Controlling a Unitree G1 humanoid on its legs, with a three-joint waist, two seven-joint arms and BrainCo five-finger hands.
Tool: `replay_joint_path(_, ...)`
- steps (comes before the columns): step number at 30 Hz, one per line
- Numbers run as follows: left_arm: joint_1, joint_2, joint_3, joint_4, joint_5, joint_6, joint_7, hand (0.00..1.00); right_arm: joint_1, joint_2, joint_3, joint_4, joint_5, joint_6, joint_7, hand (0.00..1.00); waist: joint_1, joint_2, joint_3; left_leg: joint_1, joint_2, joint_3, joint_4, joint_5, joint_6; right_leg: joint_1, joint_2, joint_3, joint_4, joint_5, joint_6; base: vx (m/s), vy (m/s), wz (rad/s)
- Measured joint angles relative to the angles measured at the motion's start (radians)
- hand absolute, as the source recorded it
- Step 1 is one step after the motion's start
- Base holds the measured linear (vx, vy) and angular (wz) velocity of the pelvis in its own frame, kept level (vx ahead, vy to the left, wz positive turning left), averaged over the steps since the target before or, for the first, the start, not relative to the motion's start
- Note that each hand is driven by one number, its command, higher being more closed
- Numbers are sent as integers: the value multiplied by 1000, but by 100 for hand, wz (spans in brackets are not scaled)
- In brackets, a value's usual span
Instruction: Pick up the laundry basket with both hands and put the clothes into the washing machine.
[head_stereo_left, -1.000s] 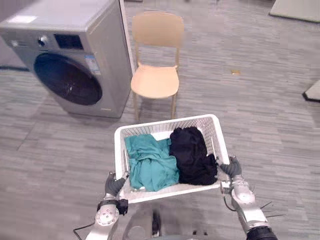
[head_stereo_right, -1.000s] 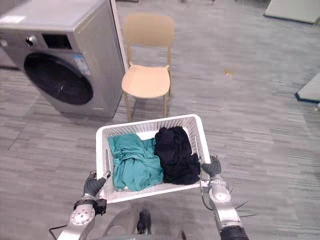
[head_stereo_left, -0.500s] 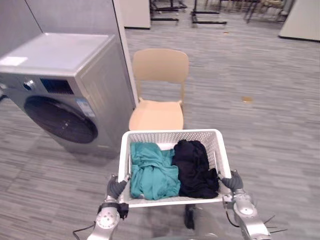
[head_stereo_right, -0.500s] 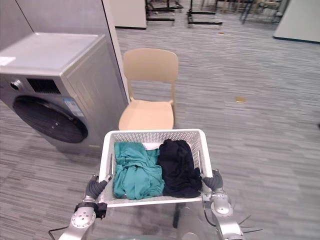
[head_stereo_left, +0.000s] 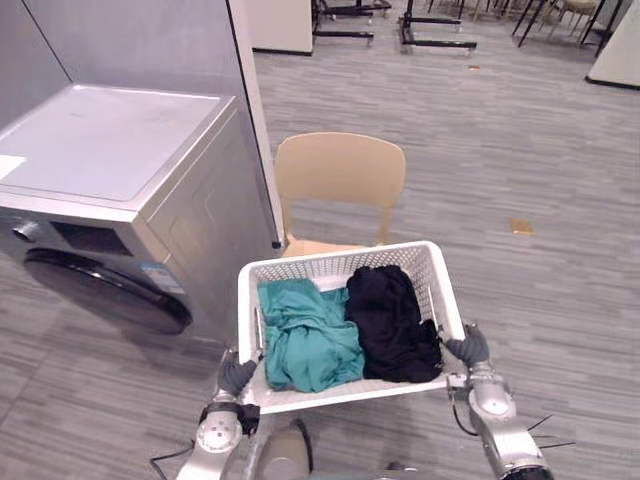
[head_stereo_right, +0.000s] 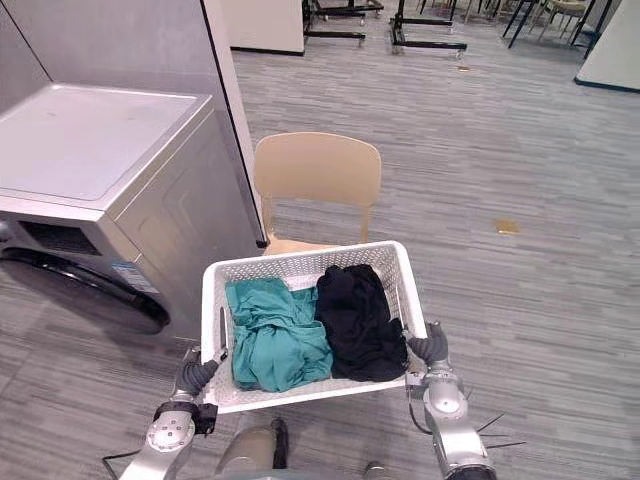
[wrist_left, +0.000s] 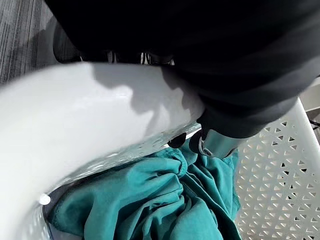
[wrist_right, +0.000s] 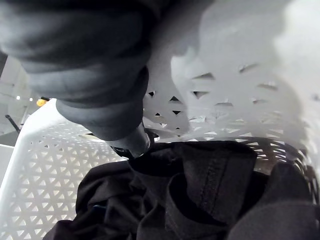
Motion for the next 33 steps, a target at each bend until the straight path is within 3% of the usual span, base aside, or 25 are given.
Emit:
replay_joint_path(1,-2,0,-5,0,0,1,0,100,2,-4,-1,0,-1,0,0,100,-1,-4,0,21,-18,22,-8,-19,12,-20,-29,8,60,-9,11,289,293,-33)
replay_joint_path(3,-7,8,-7,0,1,1,-3,100,7,0,-1,1,-6,0,0,100,-2,-2,1,71,-38,52,-47,-27,23,-86,-65,23,210,-17,1,228,265,-36)
replay_joint_path(6,-15,39,-8,0,5,1,-17,100,9,18,-1,18,-7,-2,0,100,-4,-22,5,144,-75,83,-93,-33,33,-196,-139,-8,460,-7,-15,171,134,-30)
replay_joint_path(8,-17,50,-7,0,9,3,-17,100,6,34,0,43,-7,-2,0,100,-4,-25,7,169,-74,78,-109,-43,50,-253,-130,-14,554,-90,-28,125,23,-14)
replay_joint_path(9,-27,52,-8,0,14,5,-17,100,1,34,0,62,-6,-4,0,100,-7,-30,9,170,-66,75,-114,-43,49,-288,-106,-25,553,-139,-25,114,-37,13)
replay_joint_path(10,-46,53,-8,8,16,5,-17,100,-2,33,0,70,-1,-4,-1,100,-7,-38,17,163,-64,75,-107,-43,47,-310,-72,-39,484,-142,-30,112,-76,23)
replay_joint_path(11,-70,70,-8,14,24,5,-17,100,-9,41,1,72,2,-4,-3,100,-7,-70,29,139,-84,67,-70,-46,41,-312,-55,-44,370,-50,-64,77,-89,28)
replay_joint_path(12,-93,78,-8,23,34,5,-17,100,-20,42,2,77,4,-5,-7,100,-10,-88,47,124,-97,57,-41,-54,31,-321,-55,-51,347,-42,-70,51,-126,28)
replay_joint_path(14,-189,66,-6,78,45,5,-4,100,-99,31,3,130,14,-11,-28,100,-17,-54,82,23,-53,21,64,-75,14,-340,-25,-63,312,-8,-81,-26,-106,6)
replay_joint_path(15,-284,68,3,123,45,2,16,100,-169,28,4,144,14,-11,-44,100,-1,-43,131,-46,-27,19,92,-77,11,-384,4,-65,282,19,-94,-105,-59,-14)
replay_joint_path(20,-569,66,50,305,30,-11,81,100,-425,35,4,264,37,-10,-111,100,-3,-38,282,-250,9,-2,151,-76,12,-537,42,-81,248,98,-118,-208,-33,-7)
replay_joint_path(21,-591,63,54,329,21,-13,90,100,-441,40,4,274,43,-10,-116,0,-3,-37,283,-273,14,-2,161,-76,12,-555,44,-83,249,102,-120,-146,5,-4)
replay_joint_path(22,-632,50,82,367,11,-14,99,100,-469,51,4,295,48,-10,-128,0,-3,-37,284,-318,22,-2,180,-76,12,-592,47,-86,249,113,-124,-96,5,-6)
replay_joint_path(23,-666,41,106,391,10,-15,112,0,-493,61,2,300,55,-9,-138,0,0,-37,293,-348,29,0,195,-73,16,-614,51,-86,249,119,-125,-72,6,-7)
replay_joint_path(27,-757,23,210,405,-27,-29,162,0,-578,114,0,300,87,-10,-156,0,5,-35,302,-425,56,-2,235,-73,16,-674,69,-92,248,132,-139,-62,-22,-10)
replay_joint_path(29,-842,26,266,430,-31,-57,184,0,-628,127,1,293,91,-19,-157,0,12,-28,311,-453,73,-6,251,-73,15,-693,82,-101,248,135,-144,-53,-51,-8)
replay_joint_path(33,-902,22,306,442,-46,-83,210,0,-643,139,13,248,93,-33,-158,0,18,-22,318,-465,93,-8,253,-74,14,-696,100,-108,230,144,-157,-27,-54,-8)
